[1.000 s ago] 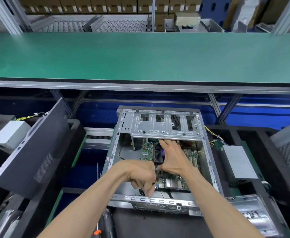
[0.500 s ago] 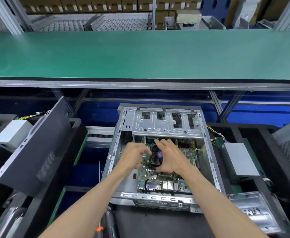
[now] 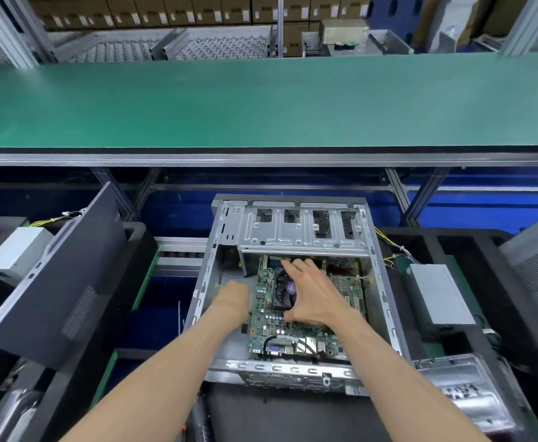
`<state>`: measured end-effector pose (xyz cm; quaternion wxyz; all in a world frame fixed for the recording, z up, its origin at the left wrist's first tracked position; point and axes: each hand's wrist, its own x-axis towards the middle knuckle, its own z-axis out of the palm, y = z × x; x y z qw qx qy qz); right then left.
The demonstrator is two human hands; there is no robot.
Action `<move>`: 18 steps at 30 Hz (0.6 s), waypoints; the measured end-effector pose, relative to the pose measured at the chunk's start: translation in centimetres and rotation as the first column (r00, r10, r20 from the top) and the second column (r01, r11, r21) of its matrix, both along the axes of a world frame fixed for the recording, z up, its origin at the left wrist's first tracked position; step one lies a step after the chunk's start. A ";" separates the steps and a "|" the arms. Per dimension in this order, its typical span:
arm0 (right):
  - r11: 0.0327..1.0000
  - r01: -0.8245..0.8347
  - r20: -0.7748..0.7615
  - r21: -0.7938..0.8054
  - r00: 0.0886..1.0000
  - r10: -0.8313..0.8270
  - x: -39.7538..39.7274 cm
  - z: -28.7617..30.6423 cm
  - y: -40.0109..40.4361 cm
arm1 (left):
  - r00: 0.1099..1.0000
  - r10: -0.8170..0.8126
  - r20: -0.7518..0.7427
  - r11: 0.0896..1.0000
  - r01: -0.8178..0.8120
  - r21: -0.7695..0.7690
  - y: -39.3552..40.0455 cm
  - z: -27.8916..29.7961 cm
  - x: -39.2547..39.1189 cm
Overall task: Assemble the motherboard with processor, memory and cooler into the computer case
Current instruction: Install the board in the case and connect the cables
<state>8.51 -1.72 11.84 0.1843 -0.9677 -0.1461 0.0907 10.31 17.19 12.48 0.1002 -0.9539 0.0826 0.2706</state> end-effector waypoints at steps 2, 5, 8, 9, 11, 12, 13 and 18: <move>1.000 0.000 0.000 0.002 1.000 0.000 0.0 0.0 0.0 | 0.989 0.063 0.132 0.998 -0.062 -0.016 0.1 0.6 -0.1; 1.000 0.001 0.004 -0.005 1.000 -0.001 0.0 0.0 0.1 | 0.956 0.072 0.284 0.997 -0.062 -0.044 0.2 1.3 -0.3; 1.000 0.007 0.005 -0.008 1.000 -0.007 -0.1 0.1 0.1 | 0.920 0.178 0.349 0.963 -0.089 -0.256 0.2 1.4 -0.7; 1.000 0.009 0.002 -0.007 1.000 -0.009 -0.1 0.2 0.1 | 0.897 0.255 0.361 0.918 -0.108 -0.381 0.3 1.4 -0.8; 1.000 0.015 -0.010 -0.002 1.000 -0.015 -0.1 0.1 0.1 | 0.838 0.422 0.347 0.780 -0.140 -0.610 0.6 1.7 -0.9; 1.000 0.017 -0.014 0.000 1.000 -0.017 -0.1 0.1 0.1 | 0.802 0.504 0.320 0.688 -0.149 -0.710 0.5 2.2 -0.9; 1.000 0.017 -0.017 0.002 1.000 -0.017 -0.1 0.1 0.2 | 0.767 0.581 0.273 0.578 -0.152 -0.802 0.4 2.9 -1.0; 1.000 0.028 -0.007 -0.001 1.000 -0.028 -0.1 0.2 0.3 | 0.840 0.542 -0.011 0.156 -0.113 -0.981 -1.3 7.8 -1.2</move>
